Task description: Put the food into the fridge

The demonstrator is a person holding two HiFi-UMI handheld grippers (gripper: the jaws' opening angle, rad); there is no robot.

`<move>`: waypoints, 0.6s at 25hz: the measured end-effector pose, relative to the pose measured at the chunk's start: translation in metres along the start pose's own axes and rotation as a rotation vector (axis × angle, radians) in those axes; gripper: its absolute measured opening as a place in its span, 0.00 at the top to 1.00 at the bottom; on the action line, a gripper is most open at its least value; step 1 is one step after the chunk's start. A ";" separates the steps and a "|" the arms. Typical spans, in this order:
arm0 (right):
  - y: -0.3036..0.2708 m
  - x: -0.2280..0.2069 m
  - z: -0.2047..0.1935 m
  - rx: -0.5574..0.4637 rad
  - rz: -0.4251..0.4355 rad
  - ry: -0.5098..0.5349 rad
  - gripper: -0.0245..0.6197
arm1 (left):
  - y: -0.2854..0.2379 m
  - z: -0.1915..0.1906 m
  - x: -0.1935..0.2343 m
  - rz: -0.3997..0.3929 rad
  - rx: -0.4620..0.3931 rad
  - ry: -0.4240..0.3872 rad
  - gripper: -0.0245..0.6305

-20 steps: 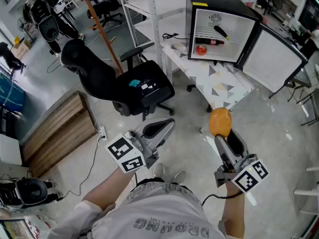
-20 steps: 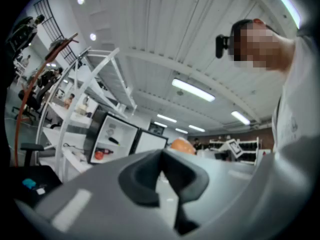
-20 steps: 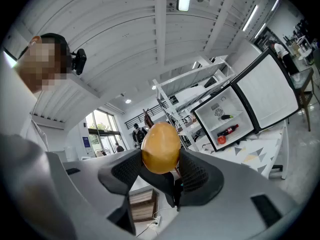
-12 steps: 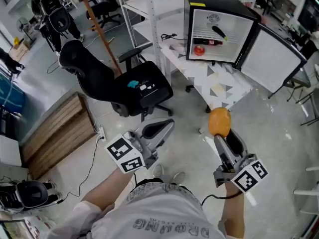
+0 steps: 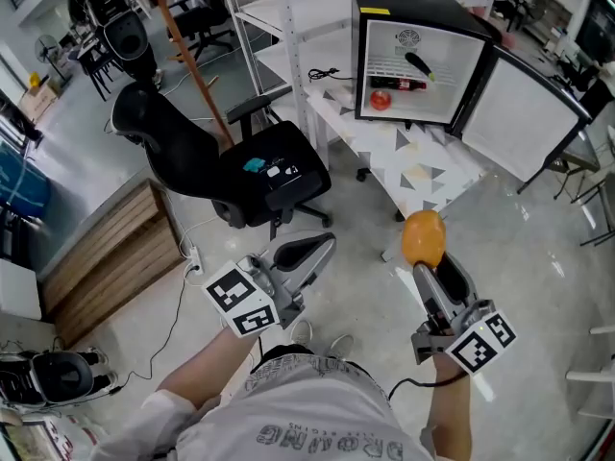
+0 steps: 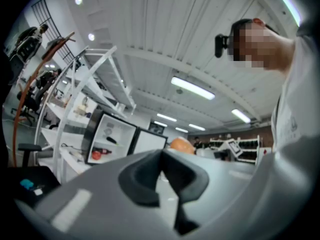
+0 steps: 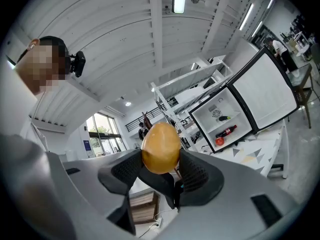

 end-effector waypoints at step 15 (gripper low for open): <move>0.029 -0.031 0.014 -0.033 0.005 -0.009 0.60 | -0.026 -0.009 -0.021 0.018 -0.005 -0.020 0.95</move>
Point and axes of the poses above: the fingertips, and each gripper's own axes: y backward along the fingers, x to its left, z out of its top, the point moved 5 cm from there along y, backward along the fingers, and after that the axes turned 2 degrees about z, right-handed, at the moved point
